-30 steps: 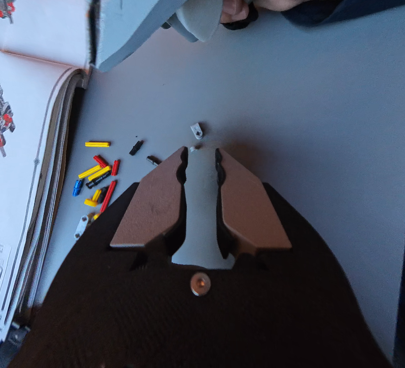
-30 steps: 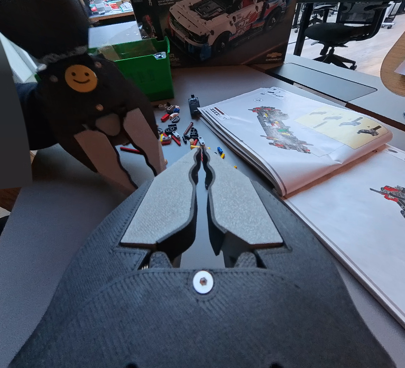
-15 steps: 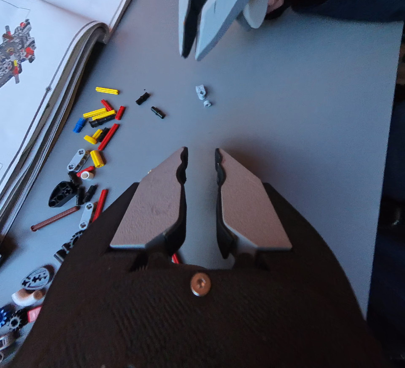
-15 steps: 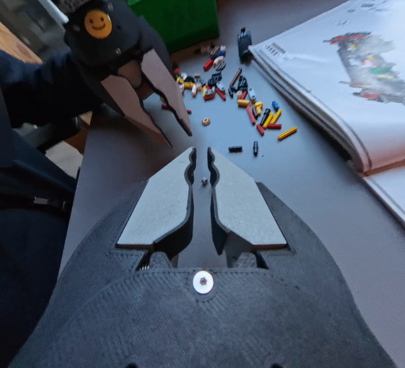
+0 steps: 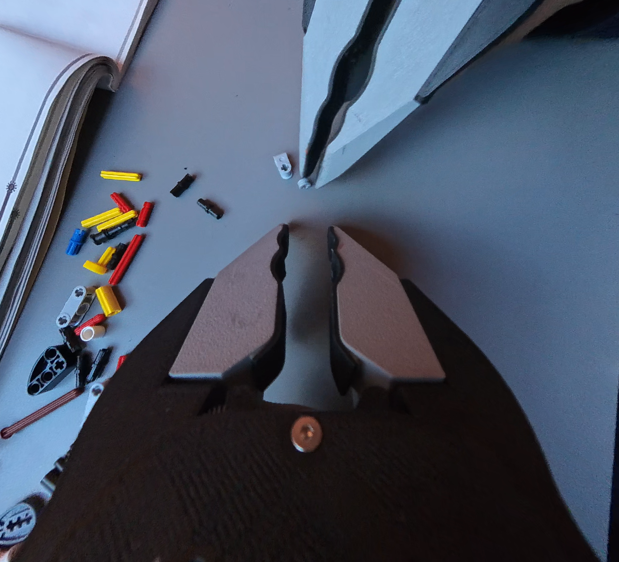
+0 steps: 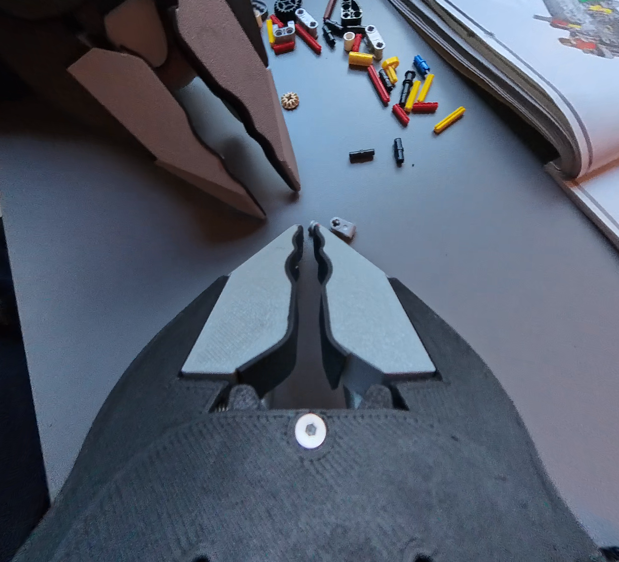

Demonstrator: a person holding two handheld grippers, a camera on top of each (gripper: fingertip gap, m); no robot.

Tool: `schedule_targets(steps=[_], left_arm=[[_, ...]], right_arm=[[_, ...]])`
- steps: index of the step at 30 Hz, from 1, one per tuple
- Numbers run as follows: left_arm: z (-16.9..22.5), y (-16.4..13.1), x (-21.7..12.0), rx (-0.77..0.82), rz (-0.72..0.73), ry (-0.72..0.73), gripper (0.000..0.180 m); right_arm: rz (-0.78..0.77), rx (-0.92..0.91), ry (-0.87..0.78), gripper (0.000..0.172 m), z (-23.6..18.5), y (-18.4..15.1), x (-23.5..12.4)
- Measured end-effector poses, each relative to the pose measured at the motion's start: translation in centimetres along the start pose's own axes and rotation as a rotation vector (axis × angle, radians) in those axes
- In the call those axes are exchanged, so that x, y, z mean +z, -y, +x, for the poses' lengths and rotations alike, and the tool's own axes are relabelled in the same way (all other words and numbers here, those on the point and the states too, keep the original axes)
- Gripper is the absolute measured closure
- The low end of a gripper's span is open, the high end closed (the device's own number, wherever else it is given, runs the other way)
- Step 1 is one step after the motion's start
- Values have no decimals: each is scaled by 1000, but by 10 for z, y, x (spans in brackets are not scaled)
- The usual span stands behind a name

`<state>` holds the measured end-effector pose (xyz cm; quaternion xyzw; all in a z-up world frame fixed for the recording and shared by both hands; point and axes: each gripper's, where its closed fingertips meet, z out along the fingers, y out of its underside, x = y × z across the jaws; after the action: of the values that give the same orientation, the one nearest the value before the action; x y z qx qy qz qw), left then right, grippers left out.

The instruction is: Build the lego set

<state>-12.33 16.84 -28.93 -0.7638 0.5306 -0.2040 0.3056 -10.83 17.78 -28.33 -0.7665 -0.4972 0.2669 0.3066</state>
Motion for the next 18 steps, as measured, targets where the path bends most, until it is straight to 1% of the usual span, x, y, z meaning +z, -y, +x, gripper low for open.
schedule_targets(steps=[2, 10, 15, 18], left_arm=[[1, 1, 1, 2, 8, 1, 160], [0, 9, 8, 32, 37, 18, 161], [-13, 16, 14, 34, 30, 88, 162], [-10, 18, 16, 35, 28, 76, 172]], right_arm=[[2, 20, -1, 172, 2, -1, 2], [29, 104, 38, 172, 4, 1, 1], [34, 103, 14, 172, 5, -4, -5], [51, 109, 17, 172, 4, -4, -8]])
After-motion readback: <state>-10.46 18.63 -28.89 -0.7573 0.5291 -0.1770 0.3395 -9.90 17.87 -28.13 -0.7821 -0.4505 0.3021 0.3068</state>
